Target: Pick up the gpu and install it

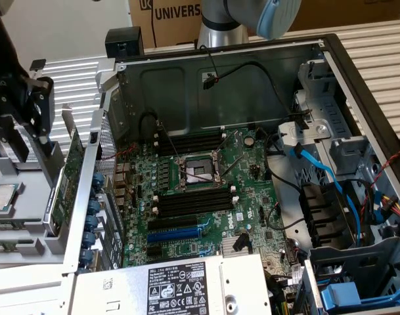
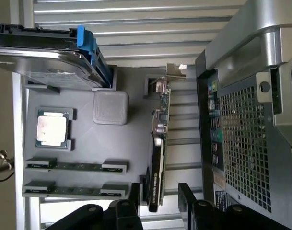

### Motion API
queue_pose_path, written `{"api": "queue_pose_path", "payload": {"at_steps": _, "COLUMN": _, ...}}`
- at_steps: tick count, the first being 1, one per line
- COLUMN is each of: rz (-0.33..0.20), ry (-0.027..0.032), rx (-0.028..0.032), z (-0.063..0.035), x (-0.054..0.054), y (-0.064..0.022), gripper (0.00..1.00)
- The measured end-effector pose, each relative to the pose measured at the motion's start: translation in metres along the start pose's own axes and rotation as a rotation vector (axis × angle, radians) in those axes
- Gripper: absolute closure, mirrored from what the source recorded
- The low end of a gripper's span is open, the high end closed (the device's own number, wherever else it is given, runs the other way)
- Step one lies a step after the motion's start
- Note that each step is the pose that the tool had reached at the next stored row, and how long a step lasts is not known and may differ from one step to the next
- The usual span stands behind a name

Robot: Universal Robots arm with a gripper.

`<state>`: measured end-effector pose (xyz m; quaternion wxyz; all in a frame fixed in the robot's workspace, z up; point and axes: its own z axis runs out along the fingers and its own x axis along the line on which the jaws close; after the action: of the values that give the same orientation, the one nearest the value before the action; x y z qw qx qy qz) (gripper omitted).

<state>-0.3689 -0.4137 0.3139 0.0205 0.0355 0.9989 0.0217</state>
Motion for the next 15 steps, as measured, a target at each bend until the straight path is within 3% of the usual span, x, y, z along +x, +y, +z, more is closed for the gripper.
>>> {"api": "queue_pose_path", "payload": {"at_steps": 9, "rz": 0.002, "ry": -0.0005, "rx": -0.0078, "z": 0.0161, "x": -0.004, "y": -0.0081, "gripper": 0.55}}
{"api": "queue_pose_path", "payload": {"at_steps": 15, "rz": 0.004, "ry": -0.0002, "rx": -0.0111, "z": 0.0224, "x": -0.004, "y": -0.009, "gripper": 0.55}}
